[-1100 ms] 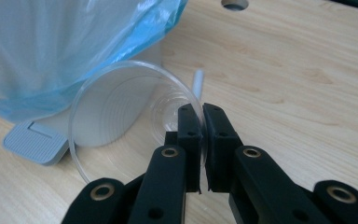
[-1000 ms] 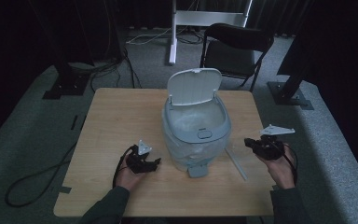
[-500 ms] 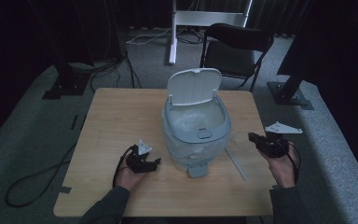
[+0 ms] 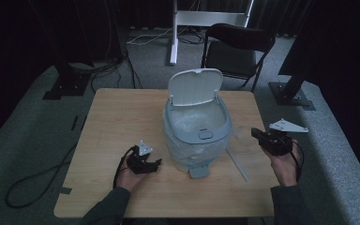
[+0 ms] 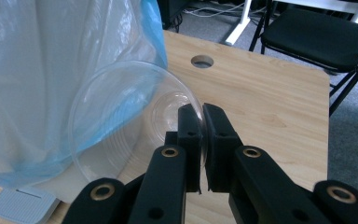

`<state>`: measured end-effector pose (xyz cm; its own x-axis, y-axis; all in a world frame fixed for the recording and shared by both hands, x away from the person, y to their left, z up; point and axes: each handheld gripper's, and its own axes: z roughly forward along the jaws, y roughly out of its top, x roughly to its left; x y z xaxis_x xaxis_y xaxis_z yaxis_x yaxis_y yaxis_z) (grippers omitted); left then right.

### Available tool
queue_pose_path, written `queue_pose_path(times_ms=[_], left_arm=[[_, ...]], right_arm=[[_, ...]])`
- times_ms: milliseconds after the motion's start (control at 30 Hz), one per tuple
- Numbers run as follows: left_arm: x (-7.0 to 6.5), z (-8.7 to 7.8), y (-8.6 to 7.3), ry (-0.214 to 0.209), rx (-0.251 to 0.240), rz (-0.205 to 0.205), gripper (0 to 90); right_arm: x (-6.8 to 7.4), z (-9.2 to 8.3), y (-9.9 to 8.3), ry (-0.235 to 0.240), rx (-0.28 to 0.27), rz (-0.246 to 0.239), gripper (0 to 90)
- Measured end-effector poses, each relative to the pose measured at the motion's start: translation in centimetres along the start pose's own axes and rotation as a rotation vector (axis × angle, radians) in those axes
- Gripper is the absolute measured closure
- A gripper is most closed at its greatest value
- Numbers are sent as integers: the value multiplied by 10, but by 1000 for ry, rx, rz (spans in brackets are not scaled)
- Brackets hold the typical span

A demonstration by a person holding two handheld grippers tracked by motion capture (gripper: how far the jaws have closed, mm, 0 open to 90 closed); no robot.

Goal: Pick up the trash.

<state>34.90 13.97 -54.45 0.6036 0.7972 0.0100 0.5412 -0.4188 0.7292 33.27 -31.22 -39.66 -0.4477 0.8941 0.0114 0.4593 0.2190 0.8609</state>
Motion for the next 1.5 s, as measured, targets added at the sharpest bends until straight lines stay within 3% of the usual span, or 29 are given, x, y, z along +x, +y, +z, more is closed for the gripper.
queue_pose_path(times_ms=[1500], left_arm=[[0, 0, 0, 0, 0, 0, 311]], right_arm=[[7, -24, 40, -50, -111, -59, 861]])
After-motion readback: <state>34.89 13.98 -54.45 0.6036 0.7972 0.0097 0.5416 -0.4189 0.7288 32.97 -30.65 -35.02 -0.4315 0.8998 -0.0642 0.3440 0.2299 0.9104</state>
